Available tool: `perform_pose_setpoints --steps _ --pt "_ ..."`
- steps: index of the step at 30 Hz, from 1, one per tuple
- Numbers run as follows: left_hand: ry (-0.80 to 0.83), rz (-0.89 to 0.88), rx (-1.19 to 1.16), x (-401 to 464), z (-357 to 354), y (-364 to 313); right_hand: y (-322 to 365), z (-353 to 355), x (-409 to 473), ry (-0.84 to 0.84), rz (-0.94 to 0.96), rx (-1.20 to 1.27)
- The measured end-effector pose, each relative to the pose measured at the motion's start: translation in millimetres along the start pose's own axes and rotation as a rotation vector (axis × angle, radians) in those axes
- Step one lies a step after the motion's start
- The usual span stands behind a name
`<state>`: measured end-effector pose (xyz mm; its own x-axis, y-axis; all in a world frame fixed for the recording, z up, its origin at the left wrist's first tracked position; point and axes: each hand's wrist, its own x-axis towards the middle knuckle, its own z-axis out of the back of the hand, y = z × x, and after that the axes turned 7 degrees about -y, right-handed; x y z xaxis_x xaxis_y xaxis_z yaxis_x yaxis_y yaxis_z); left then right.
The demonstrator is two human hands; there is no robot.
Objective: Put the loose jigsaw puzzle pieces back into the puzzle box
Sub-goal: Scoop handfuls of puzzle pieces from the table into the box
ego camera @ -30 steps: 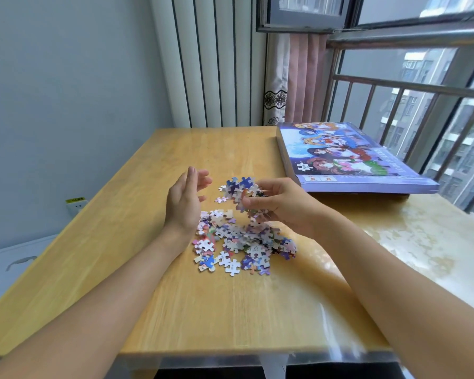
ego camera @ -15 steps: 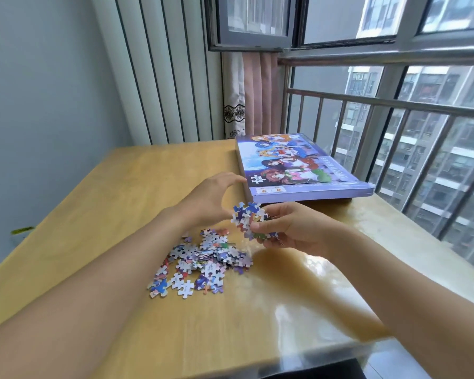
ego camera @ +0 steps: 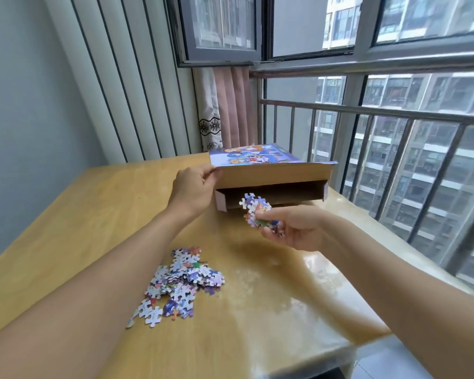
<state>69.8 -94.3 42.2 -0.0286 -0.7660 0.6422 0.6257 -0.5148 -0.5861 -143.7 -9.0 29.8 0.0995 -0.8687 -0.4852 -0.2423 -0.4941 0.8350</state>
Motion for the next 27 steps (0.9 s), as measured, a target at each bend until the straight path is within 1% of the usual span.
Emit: perform_pose_setpoints --steps 4,7,12,19,21,25,27 --pt "-0.016 0.015 -0.031 1.4 1.6 -5.1 15.1 1.4 9.5 -0.077 -0.035 0.088" --pt "-0.023 0.004 -0.059 2.3 2.6 -6.8 22.9 0.9 13.9 -0.118 -0.039 0.104" --pt "-0.012 -0.027 -0.057 4.7 4.8 -9.1 30.8 0.6 16.5 -0.156 -0.068 0.154" --pt "0.008 -0.056 -0.067 3.6 7.9 -11.9 50.9 -4.0 31.6 -0.202 -0.036 0.214" --pt "0.008 -0.057 -0.077 4.7 8.8 -15.3 56.5 -8.0 34.8 -0.211 0.007 0.276" --pt "-0.006 -0.057 -0.086 7.9 11.5 -18.6 62.8 -16.9 46.5 -0.233 0.201 0.401" --pt "-0.021 -0.043 -0.094 9.5 13.5 -19.3 63.6 -18.9 54.4 -0.257 0.263 0.462"
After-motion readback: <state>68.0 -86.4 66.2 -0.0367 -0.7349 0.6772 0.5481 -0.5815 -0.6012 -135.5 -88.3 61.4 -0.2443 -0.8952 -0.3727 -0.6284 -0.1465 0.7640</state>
